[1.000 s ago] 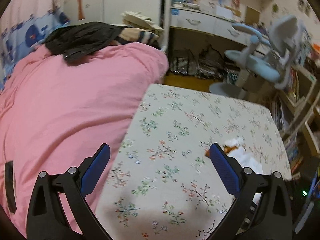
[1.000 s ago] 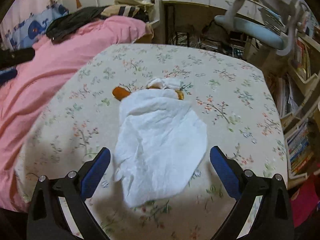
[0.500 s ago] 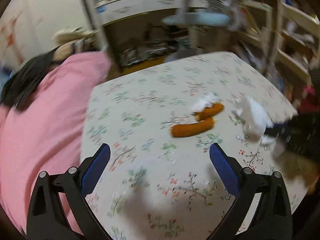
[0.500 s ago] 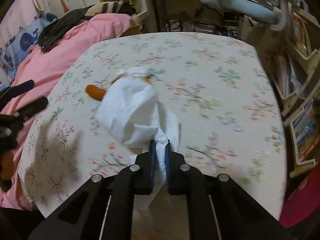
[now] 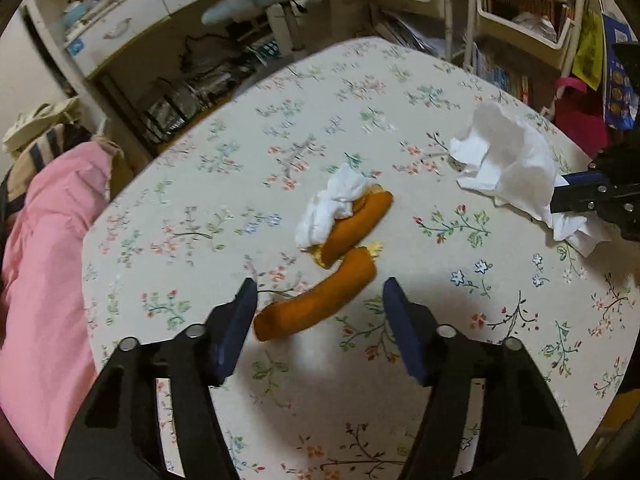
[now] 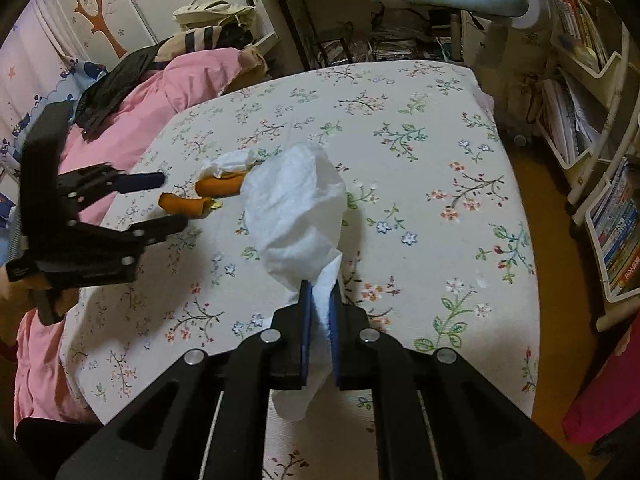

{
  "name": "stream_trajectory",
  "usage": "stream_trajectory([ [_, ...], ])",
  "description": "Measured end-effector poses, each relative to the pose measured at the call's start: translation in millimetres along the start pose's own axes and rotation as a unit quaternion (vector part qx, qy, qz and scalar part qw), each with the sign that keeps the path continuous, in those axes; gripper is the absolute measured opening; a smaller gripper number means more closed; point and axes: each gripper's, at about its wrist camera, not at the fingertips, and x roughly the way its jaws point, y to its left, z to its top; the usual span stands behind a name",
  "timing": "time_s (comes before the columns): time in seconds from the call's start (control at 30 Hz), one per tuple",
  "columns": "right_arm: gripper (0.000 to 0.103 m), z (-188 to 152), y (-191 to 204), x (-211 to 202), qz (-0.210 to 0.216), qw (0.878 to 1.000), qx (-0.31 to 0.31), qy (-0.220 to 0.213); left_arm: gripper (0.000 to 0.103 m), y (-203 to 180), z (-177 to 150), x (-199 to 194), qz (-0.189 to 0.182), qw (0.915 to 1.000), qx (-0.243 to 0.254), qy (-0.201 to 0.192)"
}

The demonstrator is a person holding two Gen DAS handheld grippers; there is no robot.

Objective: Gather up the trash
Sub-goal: 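Grasp an orange peel with the left tool while the right tool holds the tissue, then carry tissue and peel over the yellow bin and open both tools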

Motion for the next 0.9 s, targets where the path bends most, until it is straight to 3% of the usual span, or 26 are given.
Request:
stream_trajectory([
  [0.07, 0.009, 0, 3, 0, 0.006, 1.0, -0.003, 0.0, 0.04, -6, -1, 5, -0.006, 0.9998, 0.007, 0.017],
  [0.1, 0.009, 0, 5, -1, 0.009, 1.0, -0.004, 0.0, 0.027, -6, -1, 4, -0.015, 0.9996, 0.0, 0.025],
  [0.17, 0.009, -1, 6, -3, 0.018, 1.0, -0.004, -0.004, 0.015, -6, -3, 3, -0.011, 0.9989, -0.016, 0.043],
  [0.23, 0.009, -1, 9, -5, 0.031, 0.999, -0.005, -0.008, 0.014, -10, -9, -3, 0.003, 0.9986, -0.025, 0.046],
  [0.37, 0.009, -3, 20, -13, 0.054, 0.998, -0.013, -0.019, 0.014, -13, -27, -33, -0.011, 0.9961, -0.086, 0.018],
  [0.63, 0.009, -11, 29, -24, 0.092, 0.995, -0.008, -0.032, 0.014, -26, -63, -104, 0.009, 0.9801, -0.195, -0.036],
  [0.77, 0.009, -16, 31, -23, 0.095, 0.995, -0.006, -0.025, 0.014, -35, -82, -114, -0.003, 0.9702, -0.237, -0.049],
  [0.9, 0.009, -17, 35, -20, 0.098, 0.995, -0.011, -0.02, 0.014, -40, -89, -111, -0.001, 0.9681, -0.246, -0.046],
])
